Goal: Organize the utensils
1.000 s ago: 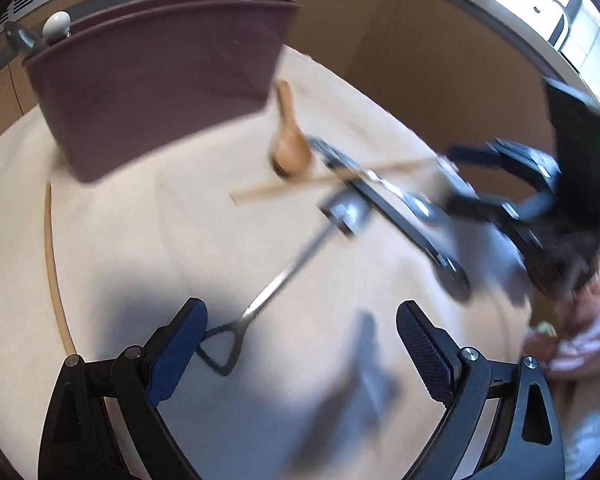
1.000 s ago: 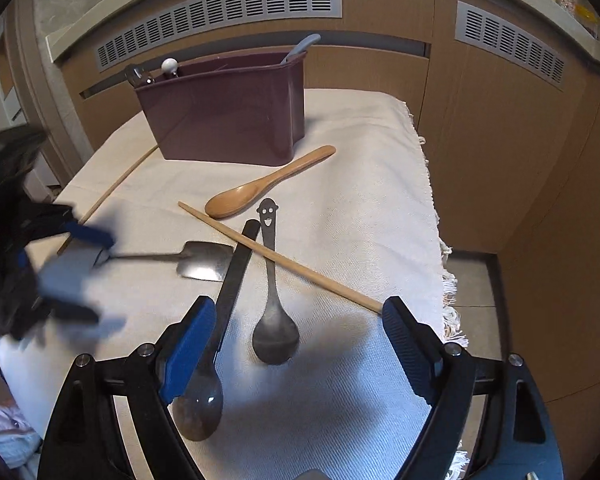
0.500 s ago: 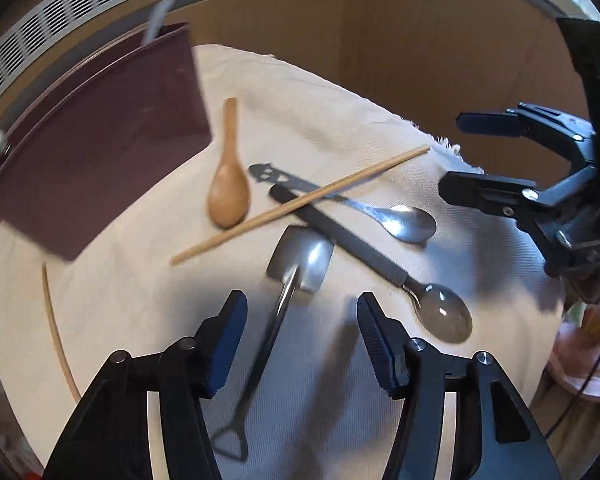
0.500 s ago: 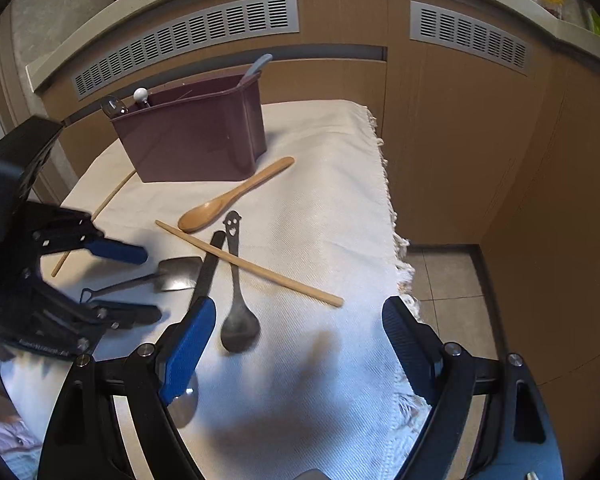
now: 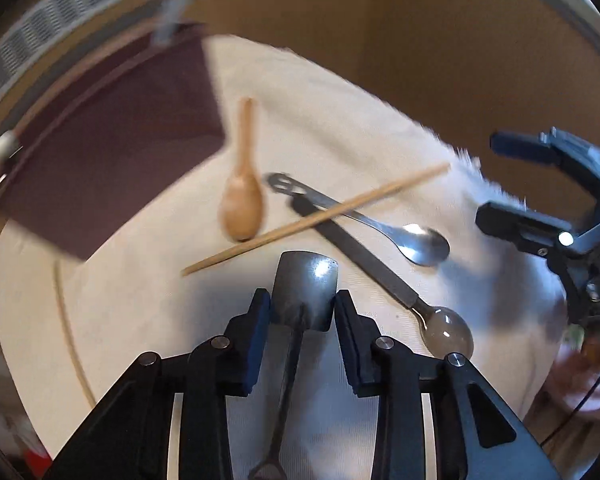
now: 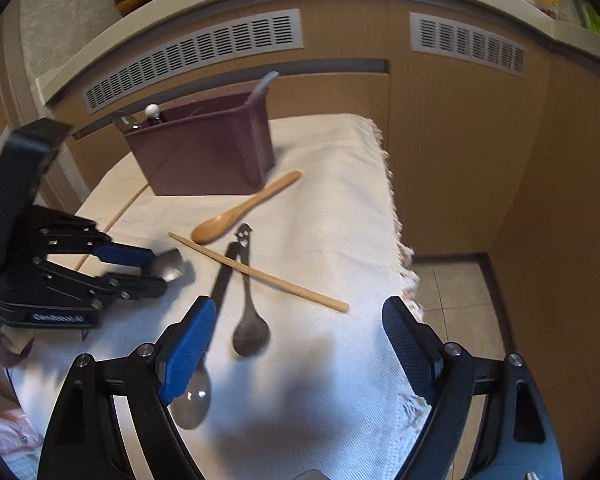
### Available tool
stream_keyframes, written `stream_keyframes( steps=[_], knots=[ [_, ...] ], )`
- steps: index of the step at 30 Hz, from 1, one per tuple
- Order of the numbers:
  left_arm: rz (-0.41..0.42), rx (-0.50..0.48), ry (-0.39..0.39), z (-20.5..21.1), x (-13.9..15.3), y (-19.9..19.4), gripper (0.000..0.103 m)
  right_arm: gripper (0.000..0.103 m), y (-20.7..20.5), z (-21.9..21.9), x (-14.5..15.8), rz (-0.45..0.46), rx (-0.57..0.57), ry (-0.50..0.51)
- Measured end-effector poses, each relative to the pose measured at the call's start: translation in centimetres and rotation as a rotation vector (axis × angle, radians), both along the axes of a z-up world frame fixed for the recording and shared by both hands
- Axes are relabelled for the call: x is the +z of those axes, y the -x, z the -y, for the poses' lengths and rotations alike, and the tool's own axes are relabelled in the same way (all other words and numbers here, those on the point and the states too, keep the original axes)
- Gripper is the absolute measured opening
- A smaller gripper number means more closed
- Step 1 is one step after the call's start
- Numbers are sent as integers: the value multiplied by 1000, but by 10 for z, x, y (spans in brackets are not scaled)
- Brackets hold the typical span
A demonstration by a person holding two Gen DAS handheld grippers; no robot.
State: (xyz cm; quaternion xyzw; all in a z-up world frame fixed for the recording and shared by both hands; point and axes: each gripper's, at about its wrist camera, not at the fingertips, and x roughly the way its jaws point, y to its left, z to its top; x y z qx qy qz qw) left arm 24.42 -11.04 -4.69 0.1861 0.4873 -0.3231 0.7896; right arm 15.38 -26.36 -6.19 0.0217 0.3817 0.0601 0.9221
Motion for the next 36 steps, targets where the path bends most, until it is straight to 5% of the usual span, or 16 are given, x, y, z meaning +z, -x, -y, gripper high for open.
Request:
stream_keyframes(
  steps=[3, 7, 12, 15, 21, 25, 30, 32, 36],
  knots=[
    [54, 237, 141, -53, 11, 5, 34, 83, -15, -19, -1, -24, 60, 51],
    [180, 492, 216, -107, 21, 15, 34, 74, -46, -44, -4, -107, 129, 14],
    [247, 674, 316, -146, 24, 24, 34, 71, -94, -62, -4, -122, -53, -9],
    [260, 696, 335, -158, 22, 26, 34, 71, -117, -74, -14, -162, -167, -69],
    [241, 675, 414, -165, 20, 30, 34, 70, -153, -91, -35, -162, -299, 83],
    [269, 657, 434, -170, 32, 36, 34, 69, -176, -73, -40, -230, -297, 68],
    [272, 650, 457, -173, 37, 38, 34, 17, -169, -67, -36, -246, -150, 110],
    [271, 642, 460, -172, 38, 39, 34, 9, -161, -61, -33, -250, -116, 115],
    [265, 642, 469, -171, 43, 38, 34, 8, -125, -48, -10, -166, -59, 101]
  ],
)
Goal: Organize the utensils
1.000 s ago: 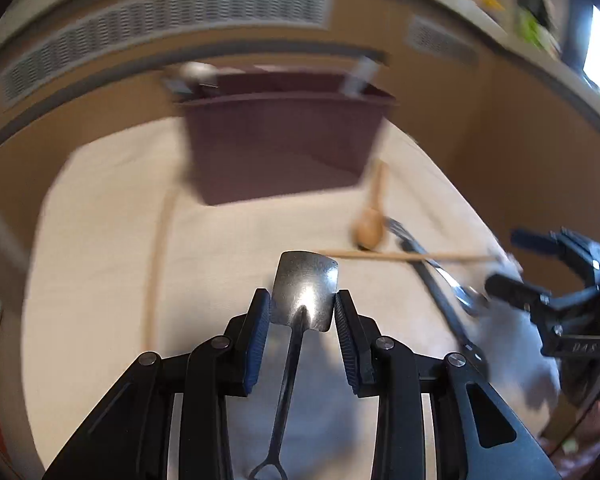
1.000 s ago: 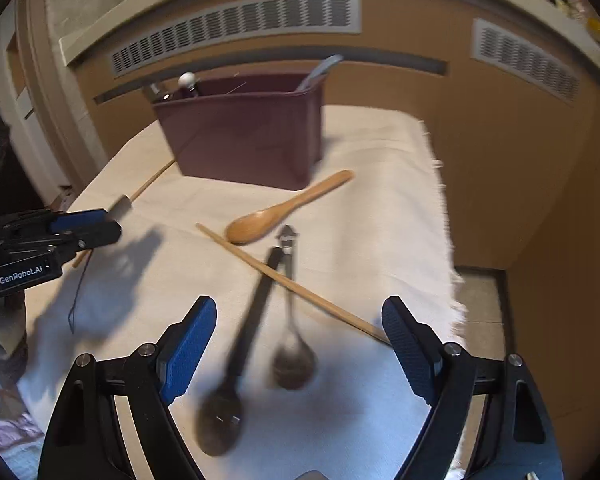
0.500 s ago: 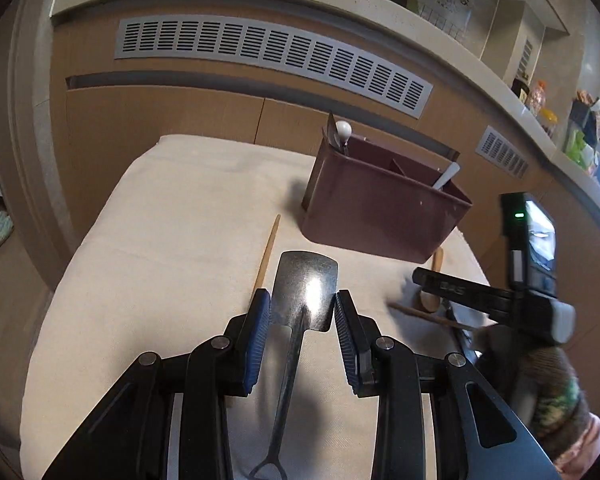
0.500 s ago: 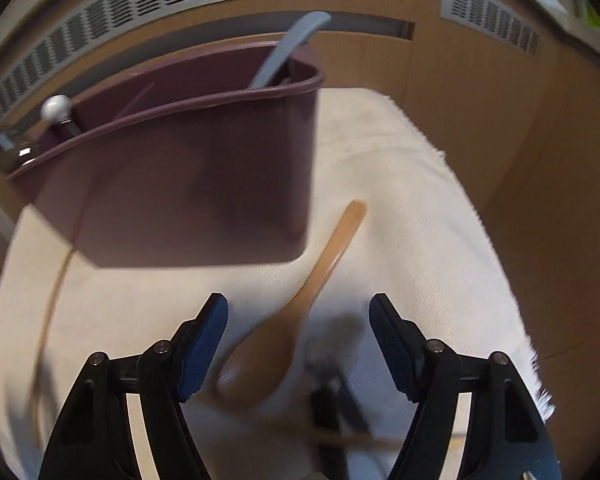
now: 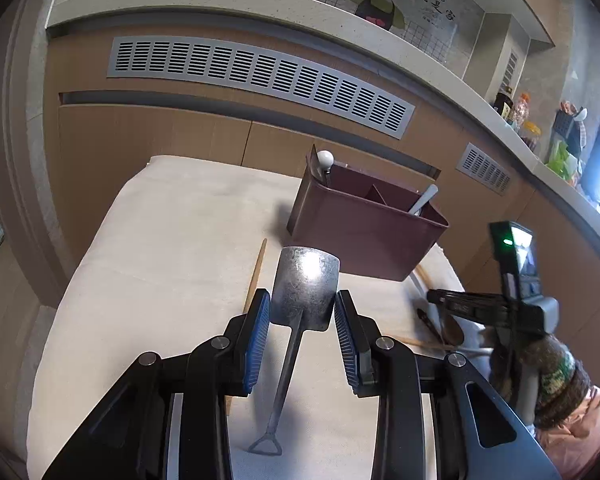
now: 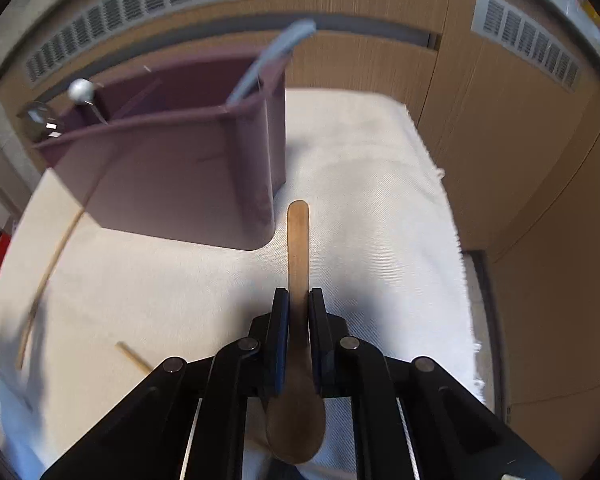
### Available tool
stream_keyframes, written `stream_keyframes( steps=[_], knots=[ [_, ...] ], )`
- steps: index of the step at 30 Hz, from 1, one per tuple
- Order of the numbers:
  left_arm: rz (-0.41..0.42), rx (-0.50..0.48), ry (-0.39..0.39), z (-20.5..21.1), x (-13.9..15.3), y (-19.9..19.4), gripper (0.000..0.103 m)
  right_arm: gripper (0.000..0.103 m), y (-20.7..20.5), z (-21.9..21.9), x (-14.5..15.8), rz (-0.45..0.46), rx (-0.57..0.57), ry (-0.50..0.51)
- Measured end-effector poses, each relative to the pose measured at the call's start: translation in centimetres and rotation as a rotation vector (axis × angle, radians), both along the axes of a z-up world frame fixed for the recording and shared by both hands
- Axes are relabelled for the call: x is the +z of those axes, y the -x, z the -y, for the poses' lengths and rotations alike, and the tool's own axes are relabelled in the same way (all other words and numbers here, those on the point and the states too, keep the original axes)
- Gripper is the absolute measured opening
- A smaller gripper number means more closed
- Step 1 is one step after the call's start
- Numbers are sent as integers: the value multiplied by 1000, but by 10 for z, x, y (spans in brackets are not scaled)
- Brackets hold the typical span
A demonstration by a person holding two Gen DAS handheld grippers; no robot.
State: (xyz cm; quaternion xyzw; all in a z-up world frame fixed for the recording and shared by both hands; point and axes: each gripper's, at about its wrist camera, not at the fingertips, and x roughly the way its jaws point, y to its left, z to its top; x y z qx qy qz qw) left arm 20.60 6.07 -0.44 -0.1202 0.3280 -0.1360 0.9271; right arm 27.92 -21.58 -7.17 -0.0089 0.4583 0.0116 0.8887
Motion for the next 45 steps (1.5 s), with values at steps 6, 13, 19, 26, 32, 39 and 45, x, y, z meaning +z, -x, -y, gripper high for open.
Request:
stream_keyframes(
  steps=[6, 13, 19, 26, 32, 39, 45],
  knots=[
    [16, -12, -15, 9, 14, 1, 34, 8, 51, 2, 52, 143, 51, -66],
    [141, -56, -28, 28, 75, -5, 29, 8, 72, -1, 122, 396, 61, -88],
    [255, -61, -96, 41, 117, -23, 28, 8, 60, 1, 145, 470, 66, -75],
    [62, -287, -214, 65, 56, -38, 33, 8, 62, 21, 102, 314, 79, -133],
    [-109, -456, -397, 95, -16, -27, 52, 9, 67, 23, 60, 205, 90, -120],
    [-248, -468, -304, 92, -44, -68, 67, 9, 70, 22, 22, 100, 85, -151],
    [-389, -410, -188, 55, -62, -75, 67, 9, 72, 28, 8, 61, 75, -161]
  ],
)
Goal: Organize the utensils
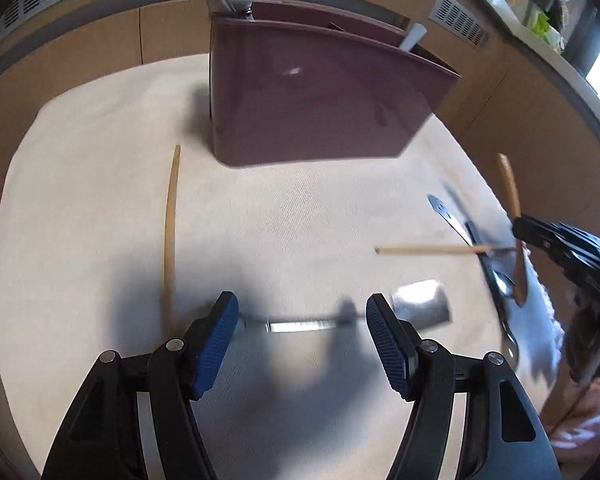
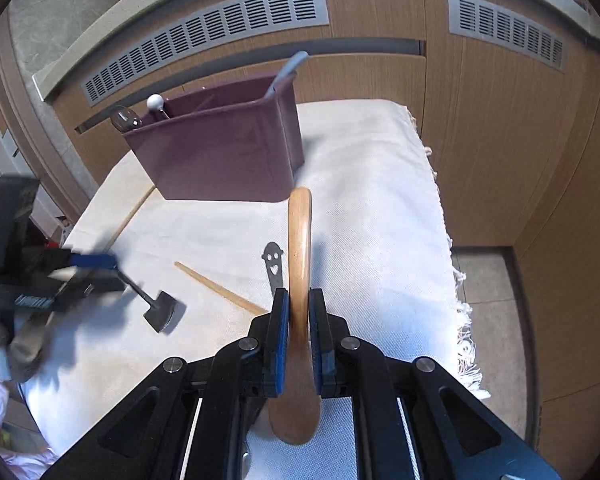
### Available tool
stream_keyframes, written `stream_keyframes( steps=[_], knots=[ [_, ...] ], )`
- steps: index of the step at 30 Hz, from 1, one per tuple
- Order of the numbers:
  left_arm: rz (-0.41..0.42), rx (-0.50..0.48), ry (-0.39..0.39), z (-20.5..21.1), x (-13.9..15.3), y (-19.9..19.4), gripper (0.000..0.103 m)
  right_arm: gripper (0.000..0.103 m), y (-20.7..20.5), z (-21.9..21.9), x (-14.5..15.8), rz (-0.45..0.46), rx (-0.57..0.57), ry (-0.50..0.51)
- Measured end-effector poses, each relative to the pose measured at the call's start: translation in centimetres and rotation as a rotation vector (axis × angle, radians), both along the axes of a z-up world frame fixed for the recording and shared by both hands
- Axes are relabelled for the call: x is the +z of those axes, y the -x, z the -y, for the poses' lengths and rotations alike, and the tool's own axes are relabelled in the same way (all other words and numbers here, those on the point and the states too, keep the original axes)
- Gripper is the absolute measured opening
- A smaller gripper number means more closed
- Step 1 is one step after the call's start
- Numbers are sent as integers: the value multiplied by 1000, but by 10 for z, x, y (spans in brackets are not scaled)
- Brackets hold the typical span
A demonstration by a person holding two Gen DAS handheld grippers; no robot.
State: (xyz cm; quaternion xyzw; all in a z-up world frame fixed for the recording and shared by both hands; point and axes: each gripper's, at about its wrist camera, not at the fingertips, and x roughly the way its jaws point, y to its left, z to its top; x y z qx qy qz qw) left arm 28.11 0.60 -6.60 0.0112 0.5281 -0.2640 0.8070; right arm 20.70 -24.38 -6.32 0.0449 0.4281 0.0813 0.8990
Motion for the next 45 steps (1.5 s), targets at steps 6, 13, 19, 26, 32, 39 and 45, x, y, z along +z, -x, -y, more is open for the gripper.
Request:
stream_keyframes(
  steps=[6, 13, 19, 26, 32, 39, 45],
  knots=[
    [-58, -241, -9, 27, 6, 63, 69, 9, -1, 0, 3, 9, 1, 3],
    [155, -352, -133, 85, 39, 48, 69, 11, 9, -1, 8, 24, 12, 26],
    [83, -490, -252, 133, 6, 14, 67, 16, 23, 14, 12, 47, -6, 66],
    [69, -420, -296, 150, -6, -1, 39, 44, 21, 5, 10, 55, 49, 81],
    [150, -201, -144, 116, 11, 12, 17, 44, -15, -22, -3, -2, -18, 100],
    [192, -103, -86, 82, 13, 16, 19, 32, -44, -36, -30, -116, -75, 140],
    [182, -325, -139, 100, 9, 28, 69, 11, -31, -36, -25, -109, -16, 130]
  ],
)
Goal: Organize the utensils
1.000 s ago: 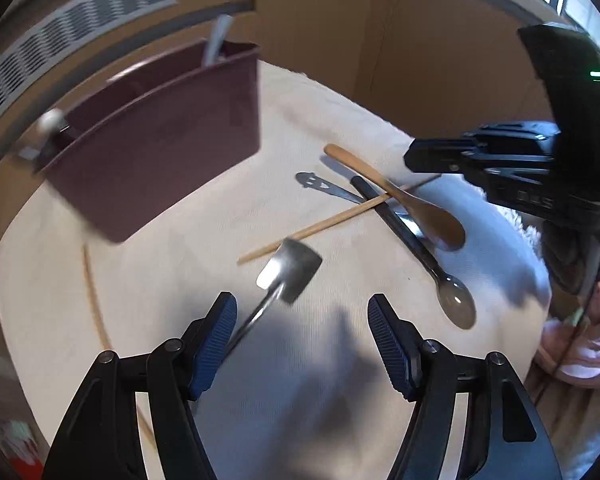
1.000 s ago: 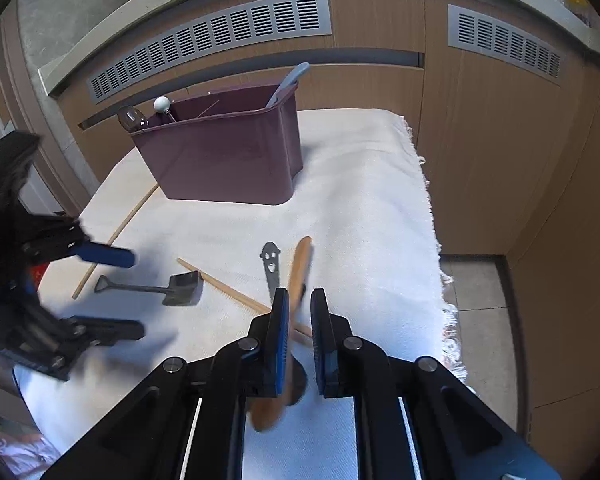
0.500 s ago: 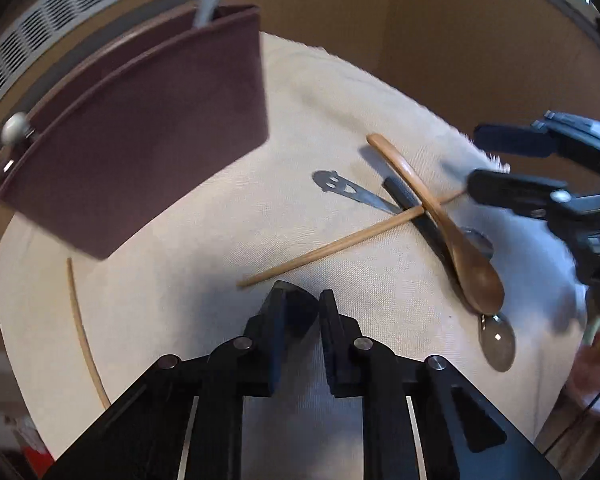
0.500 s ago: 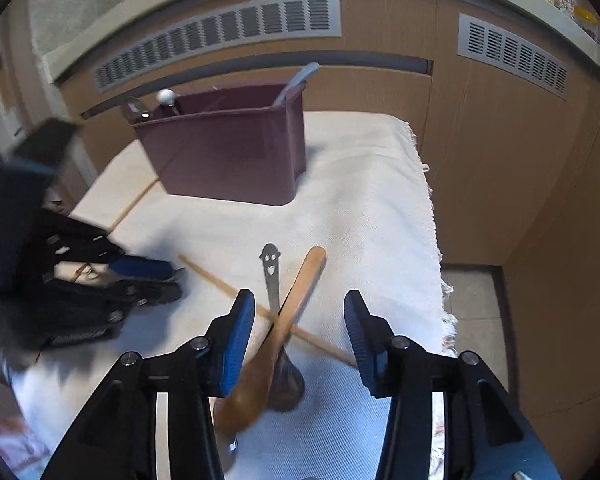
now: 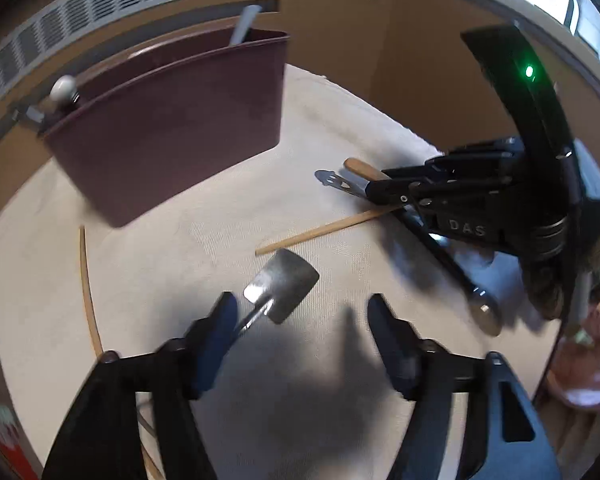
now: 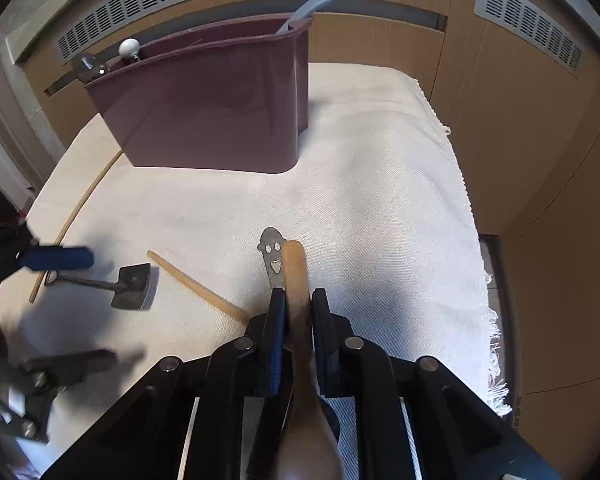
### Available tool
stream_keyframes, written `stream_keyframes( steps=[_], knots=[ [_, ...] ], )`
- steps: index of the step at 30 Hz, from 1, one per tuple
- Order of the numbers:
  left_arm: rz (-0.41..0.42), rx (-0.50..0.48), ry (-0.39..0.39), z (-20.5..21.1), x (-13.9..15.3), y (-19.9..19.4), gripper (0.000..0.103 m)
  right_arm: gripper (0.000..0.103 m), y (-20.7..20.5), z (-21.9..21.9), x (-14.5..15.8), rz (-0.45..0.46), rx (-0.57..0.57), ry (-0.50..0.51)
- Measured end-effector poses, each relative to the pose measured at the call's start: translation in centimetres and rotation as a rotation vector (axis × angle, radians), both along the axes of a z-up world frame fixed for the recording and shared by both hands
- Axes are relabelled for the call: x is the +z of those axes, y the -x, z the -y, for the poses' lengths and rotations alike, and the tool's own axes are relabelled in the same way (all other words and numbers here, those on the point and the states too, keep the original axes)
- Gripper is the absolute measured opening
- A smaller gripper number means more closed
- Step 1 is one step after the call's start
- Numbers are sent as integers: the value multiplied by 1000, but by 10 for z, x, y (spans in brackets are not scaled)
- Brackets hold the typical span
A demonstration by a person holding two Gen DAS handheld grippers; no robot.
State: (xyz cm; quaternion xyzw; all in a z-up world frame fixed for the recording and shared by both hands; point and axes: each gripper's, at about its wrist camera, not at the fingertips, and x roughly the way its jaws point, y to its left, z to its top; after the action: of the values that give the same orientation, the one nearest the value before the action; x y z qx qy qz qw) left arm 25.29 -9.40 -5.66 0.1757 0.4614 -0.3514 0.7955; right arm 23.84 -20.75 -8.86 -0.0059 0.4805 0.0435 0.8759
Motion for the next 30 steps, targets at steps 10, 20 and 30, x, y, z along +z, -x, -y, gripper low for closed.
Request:
stream_keyframes(
  steps=[10, 20, 30],
  knots=[
    [-129, -81, -160, 13, -17, -36, 45, 12, 32, 34, 26, 77, -3, -76],
    [-87, 201, -55, -35, -22, -61, 32, 11, 32, 30, 34, 110, 18, -117],
    [-130, 79, -93, -49, -26, -37, 49, 11, 26, 0, 32, 93, 89, -86]
  ],
)
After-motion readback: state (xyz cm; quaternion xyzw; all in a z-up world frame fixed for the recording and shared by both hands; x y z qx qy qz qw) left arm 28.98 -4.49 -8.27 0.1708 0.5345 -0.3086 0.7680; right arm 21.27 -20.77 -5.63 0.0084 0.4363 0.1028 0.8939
